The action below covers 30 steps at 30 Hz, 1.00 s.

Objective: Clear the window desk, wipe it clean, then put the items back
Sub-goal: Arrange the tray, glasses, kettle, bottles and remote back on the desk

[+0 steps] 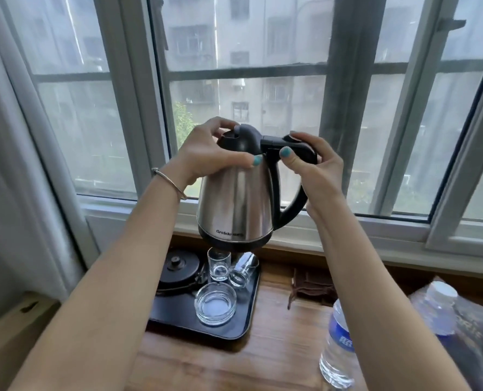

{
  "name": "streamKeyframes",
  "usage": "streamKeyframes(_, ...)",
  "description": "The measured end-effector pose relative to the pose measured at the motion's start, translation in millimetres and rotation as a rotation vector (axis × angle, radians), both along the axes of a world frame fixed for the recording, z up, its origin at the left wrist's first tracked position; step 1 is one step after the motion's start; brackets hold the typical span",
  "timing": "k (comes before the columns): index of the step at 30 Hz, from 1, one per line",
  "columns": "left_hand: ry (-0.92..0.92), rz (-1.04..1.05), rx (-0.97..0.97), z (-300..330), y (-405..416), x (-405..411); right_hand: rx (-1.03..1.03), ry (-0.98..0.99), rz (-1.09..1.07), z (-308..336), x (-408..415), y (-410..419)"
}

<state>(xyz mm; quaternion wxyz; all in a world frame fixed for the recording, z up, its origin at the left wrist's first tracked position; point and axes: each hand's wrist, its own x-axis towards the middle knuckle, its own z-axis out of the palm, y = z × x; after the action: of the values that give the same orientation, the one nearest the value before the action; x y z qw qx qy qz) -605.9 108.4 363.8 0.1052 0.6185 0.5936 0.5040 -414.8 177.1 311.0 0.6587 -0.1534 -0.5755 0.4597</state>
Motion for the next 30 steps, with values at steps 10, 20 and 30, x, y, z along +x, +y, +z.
streamKeyframes(10,-0.006,0.104,0.003,-19,-18,-39,-0.049,-0.006,0.145,-13,-46,-1)
streamKeyframes(20,0.012,0.125,-0.010,-35,-22,-82,-0.080,0.031,0.203,-33,-92,0)
streamKeyframes(30,0.004,0.033,-0.038,-79,1,-169,-0.097,0.003,0.116,-75,-174,13)
